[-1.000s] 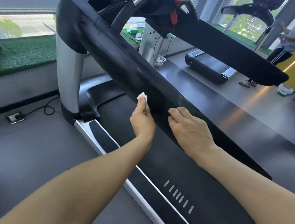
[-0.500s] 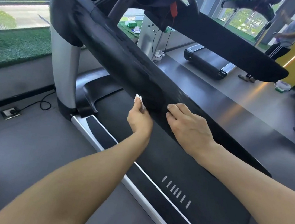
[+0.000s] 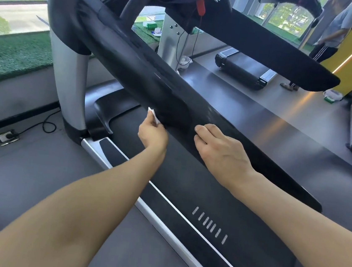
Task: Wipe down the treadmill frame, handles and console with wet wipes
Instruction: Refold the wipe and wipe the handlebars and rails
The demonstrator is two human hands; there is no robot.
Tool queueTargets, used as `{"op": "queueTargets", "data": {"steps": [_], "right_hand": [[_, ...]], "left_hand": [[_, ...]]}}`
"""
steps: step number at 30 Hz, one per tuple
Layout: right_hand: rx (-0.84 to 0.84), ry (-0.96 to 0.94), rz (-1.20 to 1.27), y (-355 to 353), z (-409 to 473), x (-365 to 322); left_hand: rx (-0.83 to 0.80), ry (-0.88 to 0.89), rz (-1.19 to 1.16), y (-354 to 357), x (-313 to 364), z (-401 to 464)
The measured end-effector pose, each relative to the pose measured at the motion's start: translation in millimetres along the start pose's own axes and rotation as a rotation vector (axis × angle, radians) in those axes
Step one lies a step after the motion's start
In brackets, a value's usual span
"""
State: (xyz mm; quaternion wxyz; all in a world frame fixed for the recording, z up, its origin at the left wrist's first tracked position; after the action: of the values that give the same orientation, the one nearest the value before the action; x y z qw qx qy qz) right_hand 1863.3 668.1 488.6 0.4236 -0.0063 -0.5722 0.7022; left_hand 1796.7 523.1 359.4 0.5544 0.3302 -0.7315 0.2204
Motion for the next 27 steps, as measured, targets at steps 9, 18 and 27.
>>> {"op": "queueTargets", "data": {"steps": [9,18,27], "right_hand": [[0.025,0.009,0.109,-8,-15,4],[-0.004,-0.025,0.160,-21,-67,21],[0.057,-0.104,0.160,-32,-106,26]], "left_hand": [[-0.133,-0.129,-0.069,15,-23,-70],[-0.110,-0.093,-0.001,28,-38,-144],[-0.098,0.016,-0.026,38,-38,-190]]}}
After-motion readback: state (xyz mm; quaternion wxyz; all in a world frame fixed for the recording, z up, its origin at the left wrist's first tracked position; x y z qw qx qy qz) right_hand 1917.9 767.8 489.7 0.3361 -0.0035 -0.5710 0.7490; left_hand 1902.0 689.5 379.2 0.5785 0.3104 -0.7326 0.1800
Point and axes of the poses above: each hand's wrist, its own z-axis towards the middle knuckle, its own y-axis out of the palm, x = y × z, the point moved 8 cm from there along z, towards the middle knuckle, and after that the axes turned 1 degree about x, right-handed, at the moved point
